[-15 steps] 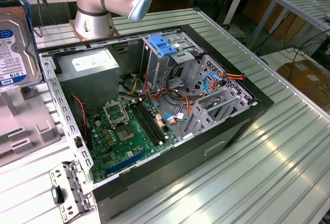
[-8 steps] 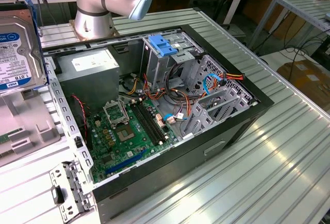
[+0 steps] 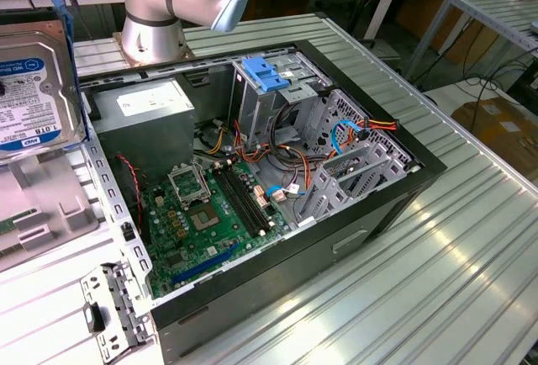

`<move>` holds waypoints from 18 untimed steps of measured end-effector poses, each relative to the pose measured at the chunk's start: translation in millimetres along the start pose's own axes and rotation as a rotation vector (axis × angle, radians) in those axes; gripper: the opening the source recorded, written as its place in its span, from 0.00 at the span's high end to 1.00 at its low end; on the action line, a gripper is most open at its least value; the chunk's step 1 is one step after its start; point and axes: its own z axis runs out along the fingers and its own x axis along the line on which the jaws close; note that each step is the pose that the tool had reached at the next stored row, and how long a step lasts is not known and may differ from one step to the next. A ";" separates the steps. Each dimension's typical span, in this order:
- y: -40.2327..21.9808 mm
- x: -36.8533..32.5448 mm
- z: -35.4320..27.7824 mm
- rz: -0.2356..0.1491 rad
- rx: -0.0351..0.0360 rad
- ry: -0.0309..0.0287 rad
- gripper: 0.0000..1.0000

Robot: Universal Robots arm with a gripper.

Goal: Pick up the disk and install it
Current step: 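Pick up the disk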

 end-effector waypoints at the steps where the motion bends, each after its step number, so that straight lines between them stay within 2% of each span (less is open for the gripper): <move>1: -1.6 1.5 -0.1 0.000 -0.0005 -0.0001 0.63; 8: -9.9 8.8 -0.5 0.000 -0.0028 -0.0001 0.63; 11: -15.4 11.7 -0.8 0.000 -0.0045 -0.0002 0.63; 13: -21.7 13.4 -1.0 0.000 -0.0059 -0.0002 0.63; 18: -31.2 15.1 -1.4 0.000 -0.0074 -0.0003 0.63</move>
